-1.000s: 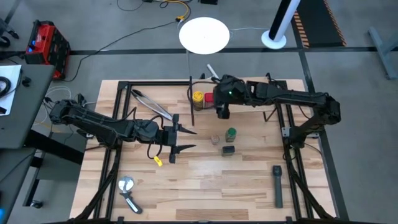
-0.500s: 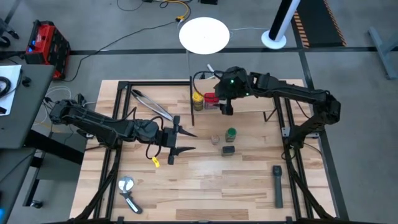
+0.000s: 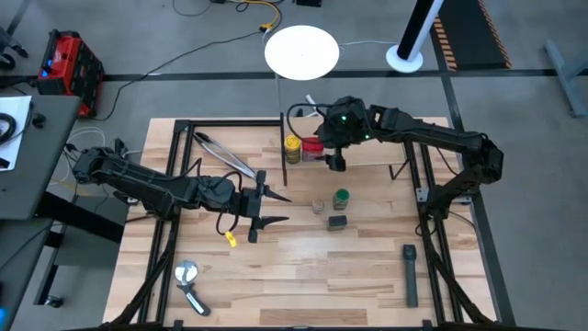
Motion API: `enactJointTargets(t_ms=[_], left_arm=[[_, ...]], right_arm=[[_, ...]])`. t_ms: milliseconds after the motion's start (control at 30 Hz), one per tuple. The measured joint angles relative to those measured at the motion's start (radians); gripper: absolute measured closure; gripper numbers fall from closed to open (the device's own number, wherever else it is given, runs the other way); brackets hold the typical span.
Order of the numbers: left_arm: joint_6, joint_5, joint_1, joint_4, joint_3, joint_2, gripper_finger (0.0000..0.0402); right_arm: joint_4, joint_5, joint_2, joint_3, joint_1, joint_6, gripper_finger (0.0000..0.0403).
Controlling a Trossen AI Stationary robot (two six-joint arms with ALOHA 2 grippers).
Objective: Shelf spices
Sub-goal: Remove the red seasoning can from the shelf
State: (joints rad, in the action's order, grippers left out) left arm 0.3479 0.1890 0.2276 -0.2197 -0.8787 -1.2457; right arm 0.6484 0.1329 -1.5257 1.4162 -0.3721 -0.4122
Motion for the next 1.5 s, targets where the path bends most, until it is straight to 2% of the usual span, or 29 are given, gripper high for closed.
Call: enactJointTargets(t_ms=[267,1267,1500], left_arm=[[-0.060,0.000,0.001,0.007,0.000,0.000,0.0201],[-0.125,0.001,0.002,0.005,0.000,0.000,0.0201],[-0.125,0.001,0.002,-0.013,0.000,0.000,0.0201]], right_arm=[[-0.019,-0.001,0.000,0.000,-0.003,-0.038,0.0024],[-0.047,-0.002,0.000,-0.001,-0.031,0.032,0.0024],[-0.055,-0.011,-0.002,-0.057,-0.027,0.047,0.0024]])
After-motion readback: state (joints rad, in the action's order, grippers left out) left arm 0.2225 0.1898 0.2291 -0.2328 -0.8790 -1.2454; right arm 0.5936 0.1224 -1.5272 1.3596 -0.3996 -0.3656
